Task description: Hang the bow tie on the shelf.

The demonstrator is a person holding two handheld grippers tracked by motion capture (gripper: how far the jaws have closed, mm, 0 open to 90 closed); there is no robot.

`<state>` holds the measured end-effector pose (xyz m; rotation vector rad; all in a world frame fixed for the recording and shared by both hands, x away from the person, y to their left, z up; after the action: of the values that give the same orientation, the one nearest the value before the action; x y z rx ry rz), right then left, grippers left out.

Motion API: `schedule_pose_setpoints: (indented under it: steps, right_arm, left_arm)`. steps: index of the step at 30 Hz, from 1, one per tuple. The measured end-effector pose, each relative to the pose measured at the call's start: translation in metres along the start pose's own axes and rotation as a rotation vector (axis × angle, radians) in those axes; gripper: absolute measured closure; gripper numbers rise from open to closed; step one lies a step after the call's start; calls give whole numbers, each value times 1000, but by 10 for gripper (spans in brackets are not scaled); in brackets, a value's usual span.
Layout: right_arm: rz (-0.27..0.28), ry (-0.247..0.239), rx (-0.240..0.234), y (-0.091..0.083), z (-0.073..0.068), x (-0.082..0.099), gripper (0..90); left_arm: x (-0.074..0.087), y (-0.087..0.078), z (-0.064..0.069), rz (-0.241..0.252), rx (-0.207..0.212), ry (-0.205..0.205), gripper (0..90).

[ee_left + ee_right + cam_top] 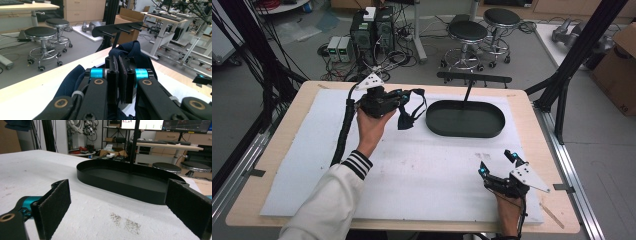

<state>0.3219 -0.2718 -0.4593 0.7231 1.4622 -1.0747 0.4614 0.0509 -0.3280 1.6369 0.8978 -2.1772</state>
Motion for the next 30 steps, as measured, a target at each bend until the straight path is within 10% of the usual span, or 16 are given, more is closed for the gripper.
schedule_pose_setpoints:
  steps: [30]
  right_arm:
    - [6, 8, -5, 0, 1, 0, 59]
  left_arm:
    - [-30, 60, 15, 2, 39, -22, 858]
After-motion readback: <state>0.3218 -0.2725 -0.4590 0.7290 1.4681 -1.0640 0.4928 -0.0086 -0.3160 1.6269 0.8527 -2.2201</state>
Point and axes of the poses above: each handheld gripper's, and its own axes: y roughly forward along the jaws, x roughly out of its underside, z roughly to its right, the point moved 7 cm from there along y, roughly forward along the jaws, and after that the axes turned 7 degrees about -z, right-handed, at the moved point
